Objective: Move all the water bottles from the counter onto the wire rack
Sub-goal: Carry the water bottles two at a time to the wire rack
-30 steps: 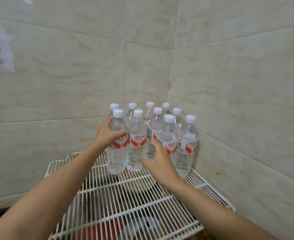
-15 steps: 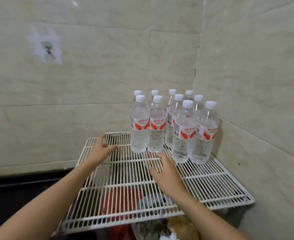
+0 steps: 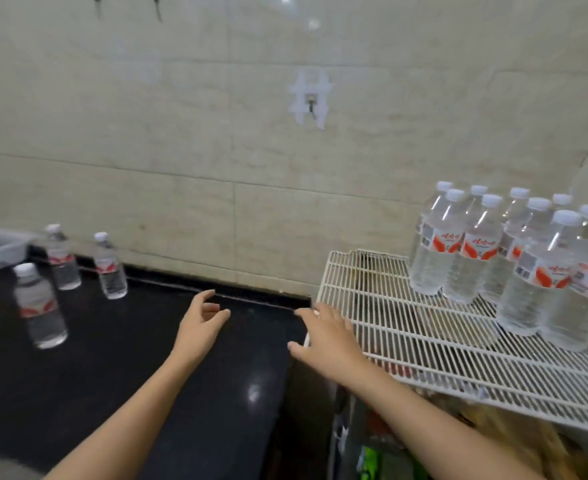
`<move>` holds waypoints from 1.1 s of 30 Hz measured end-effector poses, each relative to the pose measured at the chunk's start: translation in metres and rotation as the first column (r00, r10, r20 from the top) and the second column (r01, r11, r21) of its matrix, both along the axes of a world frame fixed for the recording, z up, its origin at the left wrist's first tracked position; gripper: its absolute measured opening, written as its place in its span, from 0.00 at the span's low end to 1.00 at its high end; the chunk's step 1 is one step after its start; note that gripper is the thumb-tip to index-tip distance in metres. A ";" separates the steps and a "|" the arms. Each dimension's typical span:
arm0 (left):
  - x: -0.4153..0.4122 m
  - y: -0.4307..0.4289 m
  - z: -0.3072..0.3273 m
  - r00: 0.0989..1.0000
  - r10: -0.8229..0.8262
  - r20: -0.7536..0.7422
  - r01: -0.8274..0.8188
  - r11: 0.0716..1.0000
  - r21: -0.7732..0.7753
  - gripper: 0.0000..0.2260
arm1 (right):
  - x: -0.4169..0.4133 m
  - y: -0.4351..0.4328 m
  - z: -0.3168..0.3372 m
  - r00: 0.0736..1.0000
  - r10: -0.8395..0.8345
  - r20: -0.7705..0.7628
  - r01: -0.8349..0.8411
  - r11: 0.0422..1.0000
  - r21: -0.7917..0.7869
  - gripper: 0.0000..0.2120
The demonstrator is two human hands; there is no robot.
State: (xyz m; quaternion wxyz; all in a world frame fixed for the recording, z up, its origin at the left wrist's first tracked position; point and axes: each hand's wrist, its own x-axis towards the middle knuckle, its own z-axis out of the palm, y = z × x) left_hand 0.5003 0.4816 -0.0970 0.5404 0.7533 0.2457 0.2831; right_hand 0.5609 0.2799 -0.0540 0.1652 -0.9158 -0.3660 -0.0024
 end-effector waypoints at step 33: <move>-0.507 0.261 -0.096 0.699 0.715 -0.012 -0.707 0.689 -0.161 0.14 | -0.274 0.384 -0.120 0.863 0.257 -0.434 -0.280 0.960 0.012 0.23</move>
